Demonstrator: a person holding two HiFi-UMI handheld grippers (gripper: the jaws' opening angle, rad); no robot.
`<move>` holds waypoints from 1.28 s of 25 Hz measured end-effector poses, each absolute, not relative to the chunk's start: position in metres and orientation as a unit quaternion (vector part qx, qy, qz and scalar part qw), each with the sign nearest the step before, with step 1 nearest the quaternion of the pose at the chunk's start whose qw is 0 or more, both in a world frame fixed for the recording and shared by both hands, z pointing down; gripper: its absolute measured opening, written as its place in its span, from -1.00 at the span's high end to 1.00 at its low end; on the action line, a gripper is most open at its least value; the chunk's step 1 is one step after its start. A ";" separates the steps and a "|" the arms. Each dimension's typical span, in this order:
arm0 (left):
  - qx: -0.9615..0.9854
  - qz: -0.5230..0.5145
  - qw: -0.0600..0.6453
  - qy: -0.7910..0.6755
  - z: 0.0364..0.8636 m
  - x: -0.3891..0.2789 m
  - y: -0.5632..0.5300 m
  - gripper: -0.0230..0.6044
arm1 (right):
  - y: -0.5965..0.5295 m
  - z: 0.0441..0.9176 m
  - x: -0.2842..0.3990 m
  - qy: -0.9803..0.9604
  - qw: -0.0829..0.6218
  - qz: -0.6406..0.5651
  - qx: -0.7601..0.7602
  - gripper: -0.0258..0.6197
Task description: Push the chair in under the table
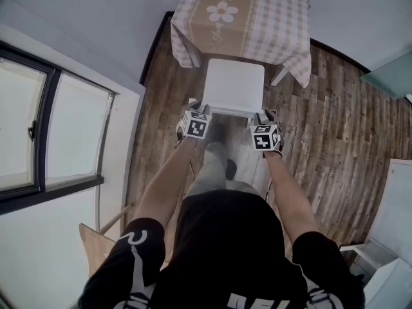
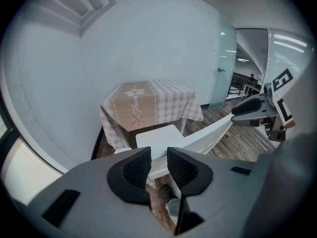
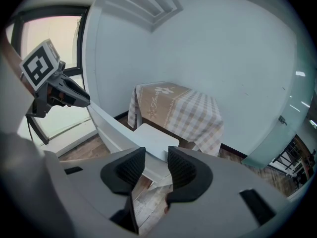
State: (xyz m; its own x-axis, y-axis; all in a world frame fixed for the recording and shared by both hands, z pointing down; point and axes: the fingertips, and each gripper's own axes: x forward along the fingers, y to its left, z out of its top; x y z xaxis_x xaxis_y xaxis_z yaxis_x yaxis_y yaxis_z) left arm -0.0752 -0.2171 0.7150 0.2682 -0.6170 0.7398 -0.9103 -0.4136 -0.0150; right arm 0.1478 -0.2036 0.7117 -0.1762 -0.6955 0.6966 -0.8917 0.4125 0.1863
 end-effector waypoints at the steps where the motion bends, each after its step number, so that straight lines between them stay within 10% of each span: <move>1: 0.767 0.344 0.214 -0.497 0.715 -0.075 -0.218 0.56 | -0.204 0.712 0.148 -0.755 0.369 0.135 0.525 0.42; 32: 0.771 0.352 0.220 -0.483 0.719 -0.085 -0.287 0.56 | -0.267 0.714 0.137 -0.746 0.378 0.143 0.530 0.42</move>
State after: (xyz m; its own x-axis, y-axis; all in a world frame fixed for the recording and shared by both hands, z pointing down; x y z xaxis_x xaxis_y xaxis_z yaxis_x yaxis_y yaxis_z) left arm -0.0849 -0.2872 0.7185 0.2855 -0.5905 0.7549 -0.8996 -0.4367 -0.0014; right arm 0.1366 -0.2667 0.7135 -0.1527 -0.6817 0.7155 -0.8985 0.3973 0.1867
